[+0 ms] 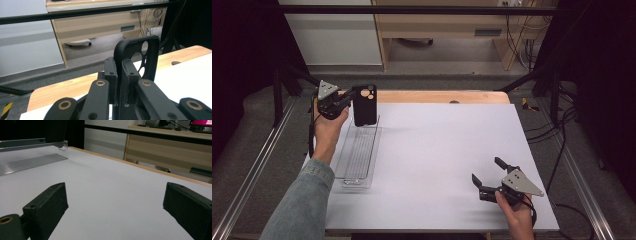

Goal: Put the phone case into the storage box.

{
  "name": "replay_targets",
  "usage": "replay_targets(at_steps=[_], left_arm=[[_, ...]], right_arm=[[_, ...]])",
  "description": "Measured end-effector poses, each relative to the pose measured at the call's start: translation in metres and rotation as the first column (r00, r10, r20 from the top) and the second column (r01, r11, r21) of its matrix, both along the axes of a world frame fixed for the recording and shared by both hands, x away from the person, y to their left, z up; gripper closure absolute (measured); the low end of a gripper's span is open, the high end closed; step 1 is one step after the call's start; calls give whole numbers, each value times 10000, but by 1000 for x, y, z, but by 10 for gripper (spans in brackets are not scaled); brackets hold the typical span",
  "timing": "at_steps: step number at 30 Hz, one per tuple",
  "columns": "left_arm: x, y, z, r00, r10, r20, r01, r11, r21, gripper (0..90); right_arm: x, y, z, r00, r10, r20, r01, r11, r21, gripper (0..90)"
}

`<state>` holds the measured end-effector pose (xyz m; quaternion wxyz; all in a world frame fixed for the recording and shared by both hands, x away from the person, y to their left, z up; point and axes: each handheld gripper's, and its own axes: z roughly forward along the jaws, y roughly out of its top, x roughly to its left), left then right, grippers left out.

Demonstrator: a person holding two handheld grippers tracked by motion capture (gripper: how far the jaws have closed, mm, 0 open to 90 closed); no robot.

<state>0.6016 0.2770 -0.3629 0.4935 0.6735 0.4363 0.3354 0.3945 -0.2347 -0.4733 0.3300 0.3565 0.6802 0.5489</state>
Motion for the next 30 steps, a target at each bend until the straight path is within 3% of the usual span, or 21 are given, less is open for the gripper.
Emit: replay_targets(at_steps=[30], left_arm=[[8, 0, -16, 9989, 9, -476, -6, 10000, 65, 838]], right_arm=[[1, 0, -1, 9999, 147, -37, -147, 9999, 24, 59]])
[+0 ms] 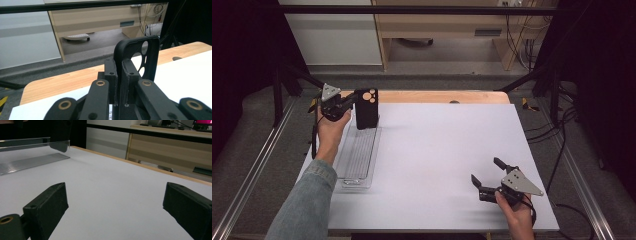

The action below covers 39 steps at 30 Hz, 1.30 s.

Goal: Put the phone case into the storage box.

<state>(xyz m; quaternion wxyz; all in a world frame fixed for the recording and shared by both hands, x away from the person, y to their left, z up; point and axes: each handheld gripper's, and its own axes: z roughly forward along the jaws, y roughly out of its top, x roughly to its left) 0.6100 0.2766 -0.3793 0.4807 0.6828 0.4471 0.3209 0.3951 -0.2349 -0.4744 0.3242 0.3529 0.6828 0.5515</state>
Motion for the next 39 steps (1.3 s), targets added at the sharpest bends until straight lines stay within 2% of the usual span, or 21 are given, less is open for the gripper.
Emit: replay_targets(at_steps=[19, 24, 39], left_arm=[[1, 0, -2, 10000, -52, -77, 53, 9999, 132, 838], [1, -4, -4, 9997, -208, -147, 214, 9988, 431, 837], [2, -4, -5, 9997, -184, -182, 190, 9992, 353, 837]], right_arm=[[0, 0, 0, 10000, -42, 11, 42, 10000, -33, 59], [0, 0, 0, 10000, -35, 23, 36, 10000, -35, 59], [0, 0, 0, 10000, -40, 23, 40, 10000, -27, 59]])
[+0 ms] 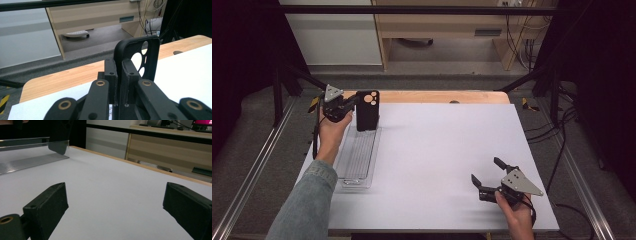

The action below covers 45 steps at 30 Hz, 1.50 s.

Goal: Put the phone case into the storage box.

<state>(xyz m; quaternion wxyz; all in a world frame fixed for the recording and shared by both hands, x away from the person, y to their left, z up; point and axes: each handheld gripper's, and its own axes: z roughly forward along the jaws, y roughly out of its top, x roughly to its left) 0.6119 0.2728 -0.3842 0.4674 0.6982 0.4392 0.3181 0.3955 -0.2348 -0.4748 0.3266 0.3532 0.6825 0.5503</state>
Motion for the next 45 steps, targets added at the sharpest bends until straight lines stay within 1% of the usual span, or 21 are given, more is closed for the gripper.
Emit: replay_targets(at_steps=[12, 15, 19, 23, 26, 32, 35, 39, 41, 45], left_arm=[[3, 2, -2, 9999, 79, -104, -80, 10000, -53, 837], [4, 2, -3, 9998, 89, -165, -89, 10000, 1, 837], [5, 1, -4, 9994, 271, -227, -272, 9996, -63, 836], [6, -2, -3, 9992, 357, -182, -355, 9993, 132, 836], [6, -4, -2, 9986, 495, -206, -493, 9987, 110, 835], [7, -7, -2, 9982, 576, -165, -572, 9981, 229, 835], [9, -7, -2, 9981, 577, -199, -569, 9976, 394, 835], [10, -8, -1, 9978, 629, -207, -623, 9976, 288, 835], [10, -9, 0, 9977, 630, -236, -621, 9973, 386, 835], [10, -11, 1, 9976, 642, -272, -630, 9971, 421, 835]], right_arm=[[0, 0, 0, 10000, 9, -12, -9, 10000, 20, 59], [1, 0, 0, 10000, 23, -26, -23, 10000, 29, 59], [1, 0, 0, 10000, 33, -23, -33, 10000, 57, 58], [0, 0, 0, 10000, 34, -19, -34, 9999, 95, 58], [0, -1, 0, 10000, 55, -27, -54, 9999, 117, 57], [0, 0, 0, 10000, 84, -27, -84, 9999, 138, 56], [0, -1, 0, 9999, 97, -33, -96, 9999, 143, 56], [0, 0, 0, 10000, 75, -41, -74, 9998, 160, 56], [0, 0, 0, 10000, 78, -38, -77, 9998, 156, 56], [0, -1, 0, 10000, 61, -23, -61, 9998, 187, 56]])
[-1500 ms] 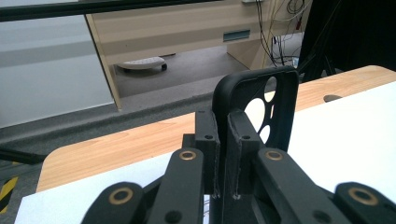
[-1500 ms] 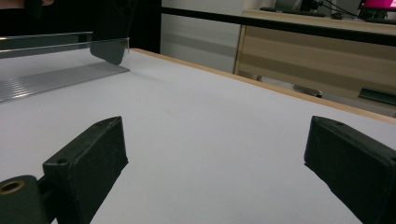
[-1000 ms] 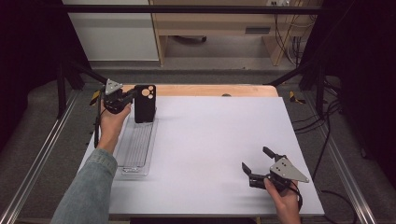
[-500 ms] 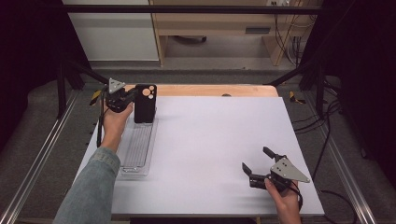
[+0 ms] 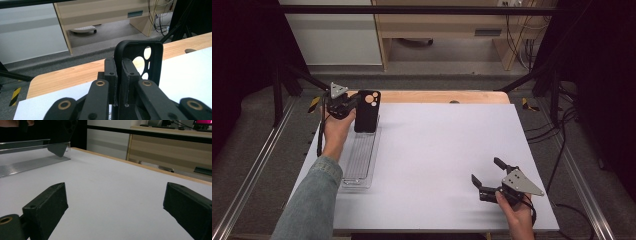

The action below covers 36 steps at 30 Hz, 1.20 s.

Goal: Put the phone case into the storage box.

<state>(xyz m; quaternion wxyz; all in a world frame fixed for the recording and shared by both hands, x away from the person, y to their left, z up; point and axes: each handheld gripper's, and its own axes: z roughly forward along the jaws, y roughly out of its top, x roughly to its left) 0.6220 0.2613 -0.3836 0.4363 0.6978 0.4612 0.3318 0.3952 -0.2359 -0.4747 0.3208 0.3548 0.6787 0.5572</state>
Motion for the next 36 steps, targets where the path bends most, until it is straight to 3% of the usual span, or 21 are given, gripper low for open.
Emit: replay_targets(at_steps=[16, 23, 36], left_arm=[[5, -2, -1, 9999, 8, -129, -6, 9998, 195, 835], [7, -2, -2, 9999, 42, -155, -41, 10000, 37, 835], [9, -3, -4, 9994, 78, -330, -70, 9996, 256, 833]], right_arm=[[0, -1, 0, 10000, 6, 10, -6, 10000, -29, 56], [0, 0, 0, 10000, 12, 1, -12, 10000, -35, 55], [1, 0, 0, 10000, 7, -28, -7, 10000, 10, 56]])
